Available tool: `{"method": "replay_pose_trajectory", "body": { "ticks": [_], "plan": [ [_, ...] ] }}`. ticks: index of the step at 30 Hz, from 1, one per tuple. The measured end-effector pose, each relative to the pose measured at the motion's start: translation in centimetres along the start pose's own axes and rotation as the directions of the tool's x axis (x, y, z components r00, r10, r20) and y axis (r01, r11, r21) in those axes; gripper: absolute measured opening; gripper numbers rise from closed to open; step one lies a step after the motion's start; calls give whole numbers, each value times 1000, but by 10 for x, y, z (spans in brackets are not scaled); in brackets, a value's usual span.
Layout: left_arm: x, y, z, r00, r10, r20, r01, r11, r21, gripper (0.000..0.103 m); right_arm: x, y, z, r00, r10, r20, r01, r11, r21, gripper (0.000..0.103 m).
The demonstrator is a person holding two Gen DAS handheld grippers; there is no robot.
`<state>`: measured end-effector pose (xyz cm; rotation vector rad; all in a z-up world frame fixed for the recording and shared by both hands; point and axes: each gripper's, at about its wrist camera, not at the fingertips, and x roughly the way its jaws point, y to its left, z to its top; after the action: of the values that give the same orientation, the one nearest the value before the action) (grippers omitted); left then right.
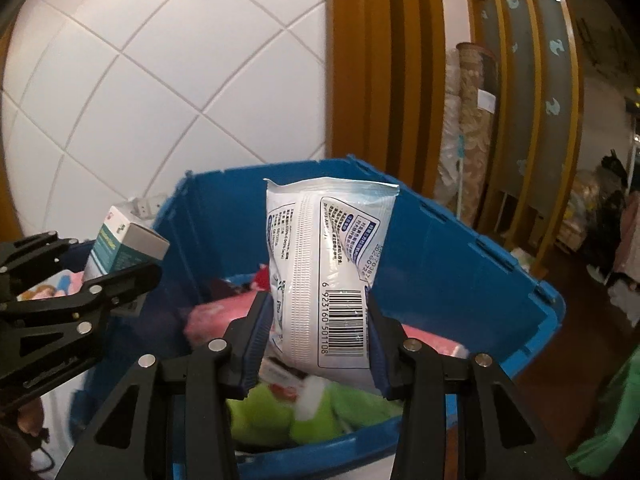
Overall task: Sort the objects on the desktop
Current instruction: 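Open both grippers to drop the box and wipe pack into the bin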
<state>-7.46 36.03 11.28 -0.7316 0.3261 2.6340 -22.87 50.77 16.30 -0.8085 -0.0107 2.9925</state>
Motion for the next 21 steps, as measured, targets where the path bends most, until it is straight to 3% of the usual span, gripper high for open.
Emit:
{"method": "replay_pose_trajectory", "body": {
  "ticks": [18, 21],
  "plan": [
    [15, -14, 1, 998, -29, -53, 30, 1000, 2, 36, 26, -32, -12, 995, -59, -79, 57, 998, -21, 44],
    [16, -13, 0, 998, -27, -61, 27, 1000, -4, 40, 27, -30, -12, 995, -60, -83, 58, 998, -18, 46]
  ]
}}
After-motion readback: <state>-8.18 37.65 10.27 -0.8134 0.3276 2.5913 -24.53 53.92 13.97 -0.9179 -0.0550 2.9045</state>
